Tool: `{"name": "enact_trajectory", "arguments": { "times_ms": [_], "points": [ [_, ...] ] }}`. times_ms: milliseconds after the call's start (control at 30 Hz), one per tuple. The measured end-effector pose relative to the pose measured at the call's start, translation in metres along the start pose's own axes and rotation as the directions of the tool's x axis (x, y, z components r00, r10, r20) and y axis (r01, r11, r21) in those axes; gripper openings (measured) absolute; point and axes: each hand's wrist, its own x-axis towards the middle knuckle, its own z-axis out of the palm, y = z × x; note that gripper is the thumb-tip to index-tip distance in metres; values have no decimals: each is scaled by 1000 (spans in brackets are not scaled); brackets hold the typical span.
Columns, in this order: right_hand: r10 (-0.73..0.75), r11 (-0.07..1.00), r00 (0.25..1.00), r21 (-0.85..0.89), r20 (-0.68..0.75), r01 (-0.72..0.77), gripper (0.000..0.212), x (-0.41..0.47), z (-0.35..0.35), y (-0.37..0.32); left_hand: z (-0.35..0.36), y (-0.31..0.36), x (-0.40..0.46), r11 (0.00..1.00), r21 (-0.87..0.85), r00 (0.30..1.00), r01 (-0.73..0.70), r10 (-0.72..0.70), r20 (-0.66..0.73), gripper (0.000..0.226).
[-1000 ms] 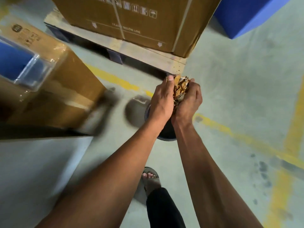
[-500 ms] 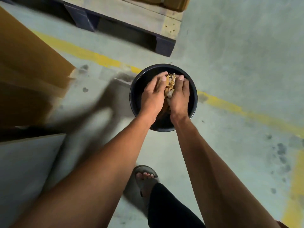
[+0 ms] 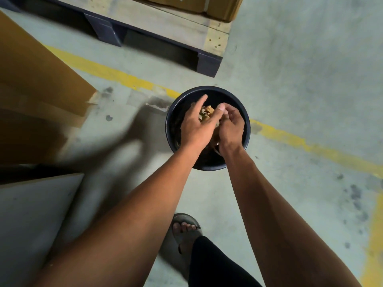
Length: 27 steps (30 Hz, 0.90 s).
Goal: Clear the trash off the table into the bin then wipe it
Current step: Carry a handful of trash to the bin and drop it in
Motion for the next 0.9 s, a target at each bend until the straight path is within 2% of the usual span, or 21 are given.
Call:
{"name": "enact_trajectory", "arguments": {
  "times_ms": [100, 167, 233, 300, 433, 567, 700, 900],
  "points": [
    [37, 981, 999, 191, 16, -40, 27, -7, 4, -15, 0, 1, -3, 994, 110, 997, -23, 15, 76, 50],
    [57, 966, 998, 251, 27, -62, 34, -7, 3, -21, -3, 2, -2, 979, 201, 996, 26, -43, 79, 50],
    [71, 960, 997, 269, 23, -75, 34, -6, -3, -24, -7, 6, -3, 975, 208, 993, 72, -89, 74, 50],
    [73, 965, 997, 253, -10, -68, 29, -4, -7, -24, -10, 9, -4, 985, 158, 994, 73, -84, 67, 49],
    [35, 974, 999, 222, 29, -40, 41, -15, -10, -21, -9, 11, -17, 998, 51, 998, 34, -37, 56, 46],
    [-39, 989, 995, 144, 89, 26, 26, -49, -3, -38, -21, 31, -35, 995, -83, 998, 59, -60, -17, 30],
    [-150, 989, 977, 37, 153, 146, 29, -91, 3, -82, -54, 75, -59, 994, -103, 994, 30, -41, -105, 21],
    [-290, 953, 918, -8, 270, 303, 29, -172, 35, -196, -146, 170, -111, 993, -102, 958, -62, 31, -284, 23]
  ]
}}
